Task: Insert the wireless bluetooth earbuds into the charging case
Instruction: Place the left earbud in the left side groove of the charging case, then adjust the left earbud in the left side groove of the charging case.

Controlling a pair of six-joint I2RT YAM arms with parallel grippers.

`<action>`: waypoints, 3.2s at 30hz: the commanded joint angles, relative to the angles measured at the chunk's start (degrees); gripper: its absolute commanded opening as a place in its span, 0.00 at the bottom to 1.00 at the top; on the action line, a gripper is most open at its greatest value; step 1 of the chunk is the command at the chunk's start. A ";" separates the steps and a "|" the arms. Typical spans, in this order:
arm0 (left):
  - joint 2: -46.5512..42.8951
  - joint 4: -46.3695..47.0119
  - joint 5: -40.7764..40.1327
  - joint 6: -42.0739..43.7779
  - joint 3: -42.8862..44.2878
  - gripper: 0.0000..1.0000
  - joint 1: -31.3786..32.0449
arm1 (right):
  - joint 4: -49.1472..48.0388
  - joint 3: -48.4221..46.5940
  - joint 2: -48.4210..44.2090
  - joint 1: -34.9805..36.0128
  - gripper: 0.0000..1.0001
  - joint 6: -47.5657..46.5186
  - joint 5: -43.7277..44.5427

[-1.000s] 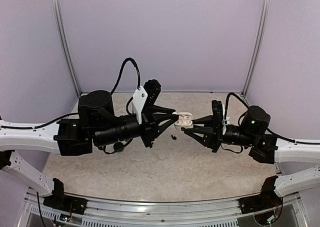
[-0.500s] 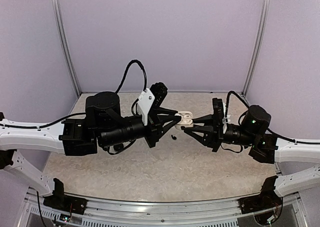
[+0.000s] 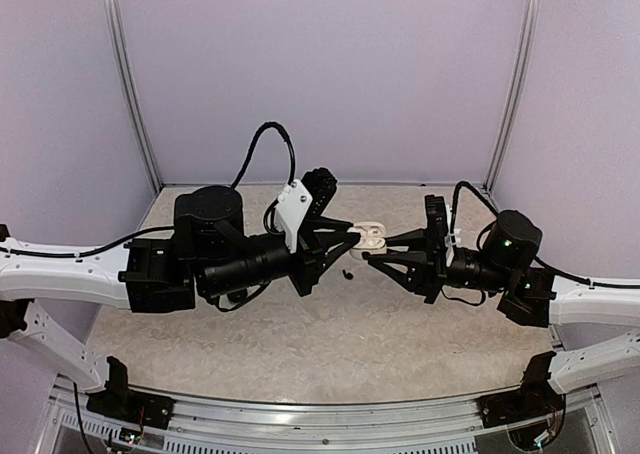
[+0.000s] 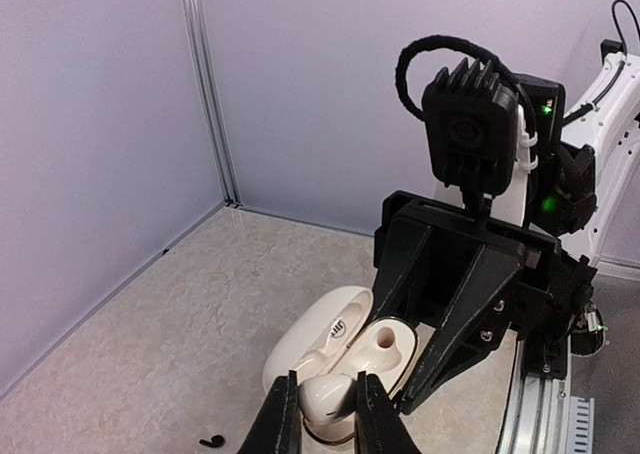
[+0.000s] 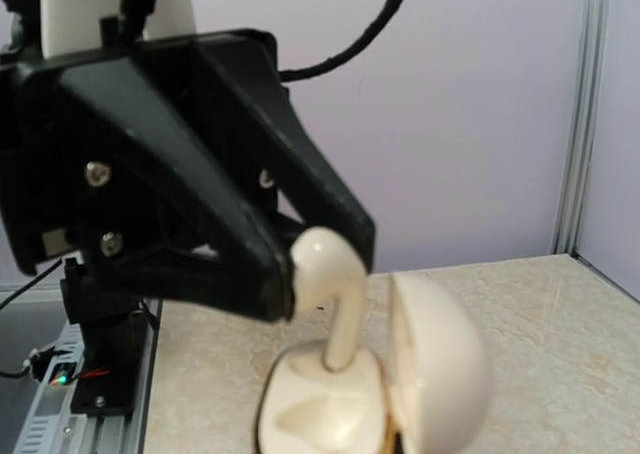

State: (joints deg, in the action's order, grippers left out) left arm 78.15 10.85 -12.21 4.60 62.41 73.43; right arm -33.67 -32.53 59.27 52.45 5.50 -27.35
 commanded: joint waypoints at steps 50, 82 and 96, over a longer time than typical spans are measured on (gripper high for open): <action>-7.05 -0.59 -4.78 -0.59 -6.45 0.79 2.56 | -1.07 -0.40 -2.05 0.63 0.00 -1.51 0.18; -5.95 -1.23 10.67 -9.30 -3.84 0.99 -3.99 | 3.70 -2.80 -0.34 0.59 0.00 -7.34 -12.28; -5.10 -0.56 12.44 -8.91 -3.86 0.99 -4.43 | 3.44 -3.06 -0.19 0.64 0.00 -7.02 -12.52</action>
State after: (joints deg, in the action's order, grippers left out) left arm 72.77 9.39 -0.43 -4.08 57.10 69.19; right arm -29.85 -34.00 58.94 52.45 -1.67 -39.11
